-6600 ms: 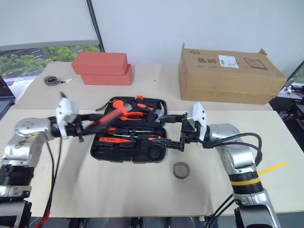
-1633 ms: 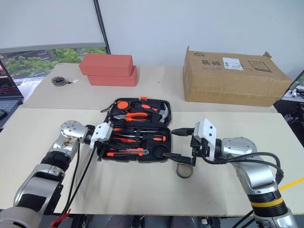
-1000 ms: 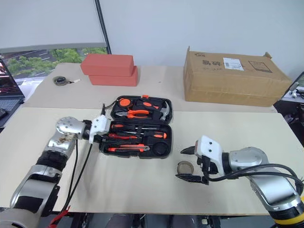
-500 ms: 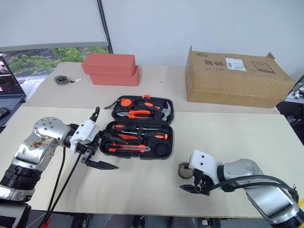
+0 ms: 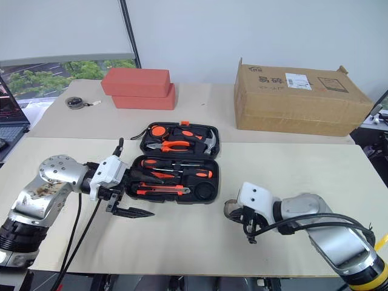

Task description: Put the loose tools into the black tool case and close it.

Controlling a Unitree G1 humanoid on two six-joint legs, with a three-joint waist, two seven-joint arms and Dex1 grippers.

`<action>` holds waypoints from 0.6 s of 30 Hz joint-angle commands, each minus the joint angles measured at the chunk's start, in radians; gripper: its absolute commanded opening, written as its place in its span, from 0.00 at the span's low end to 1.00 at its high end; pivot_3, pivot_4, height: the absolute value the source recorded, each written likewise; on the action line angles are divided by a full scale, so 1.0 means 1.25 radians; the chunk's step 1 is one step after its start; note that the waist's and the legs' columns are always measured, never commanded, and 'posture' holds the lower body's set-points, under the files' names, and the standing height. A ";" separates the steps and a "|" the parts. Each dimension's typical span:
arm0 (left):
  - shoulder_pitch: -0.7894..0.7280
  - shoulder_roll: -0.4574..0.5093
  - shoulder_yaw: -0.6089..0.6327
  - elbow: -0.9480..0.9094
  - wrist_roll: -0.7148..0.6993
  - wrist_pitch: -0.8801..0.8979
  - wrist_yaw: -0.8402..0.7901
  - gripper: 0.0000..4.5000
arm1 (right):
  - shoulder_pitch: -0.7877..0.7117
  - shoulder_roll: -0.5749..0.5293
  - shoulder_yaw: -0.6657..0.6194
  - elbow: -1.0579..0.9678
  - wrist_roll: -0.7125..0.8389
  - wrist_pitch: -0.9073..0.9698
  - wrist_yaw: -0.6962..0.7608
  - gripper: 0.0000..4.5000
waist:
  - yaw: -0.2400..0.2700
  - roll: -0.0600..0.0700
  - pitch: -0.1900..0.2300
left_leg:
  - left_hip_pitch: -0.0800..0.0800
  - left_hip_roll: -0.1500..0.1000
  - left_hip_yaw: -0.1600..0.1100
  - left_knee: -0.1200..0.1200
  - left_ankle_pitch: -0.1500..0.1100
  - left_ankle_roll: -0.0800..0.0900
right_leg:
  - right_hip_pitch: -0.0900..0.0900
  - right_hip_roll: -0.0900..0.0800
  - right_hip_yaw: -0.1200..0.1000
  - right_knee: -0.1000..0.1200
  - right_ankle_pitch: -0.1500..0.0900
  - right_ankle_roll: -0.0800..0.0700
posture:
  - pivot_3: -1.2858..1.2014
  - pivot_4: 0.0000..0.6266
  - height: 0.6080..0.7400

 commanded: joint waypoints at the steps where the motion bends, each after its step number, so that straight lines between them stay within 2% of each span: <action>1: 0.022 0.012 0.044 -0.046 -0.018 0.021 0.050 1.00 | -0.091 0.035 0.023 -0.008 0.007 0.005 0.007 0.02 | -0.001 0.000 0.000 | 0.000 0.000 0.000 0.000 0.000 0.000 | 0.000 0.000 0.000 0.000 0.000 0.000 | 0.52 0.24 0.79; 10: 0.073 0.021 0.072 -0.096 -0.031 0.042 0.101 1.00 | -0.227 0.118 0.137 0.103 -0.053 -0.045 0.030 0.02 | 0.003 0.000 0.000 | 0.000 0.000 0.000 0.000 0.004 -0.007 | 0.000 0.000 -0.001 0.000 0.000 0.000 | 0.52 0.24 0.79; 18: 0.099 0.033 0.085 -0.105 -0.032 0.037 0.115 1.00 | -0.255 0.168 0.158 0.148 -0.084 -0.078 0.035 0.02 | 0.001 0.000 0.000 | 0.000 0.000 0.000 0.000 0.004 -0.007 | 0.000 0.001 -0.001 0.001 0.000 0.000 | 0.52 0.24 0.79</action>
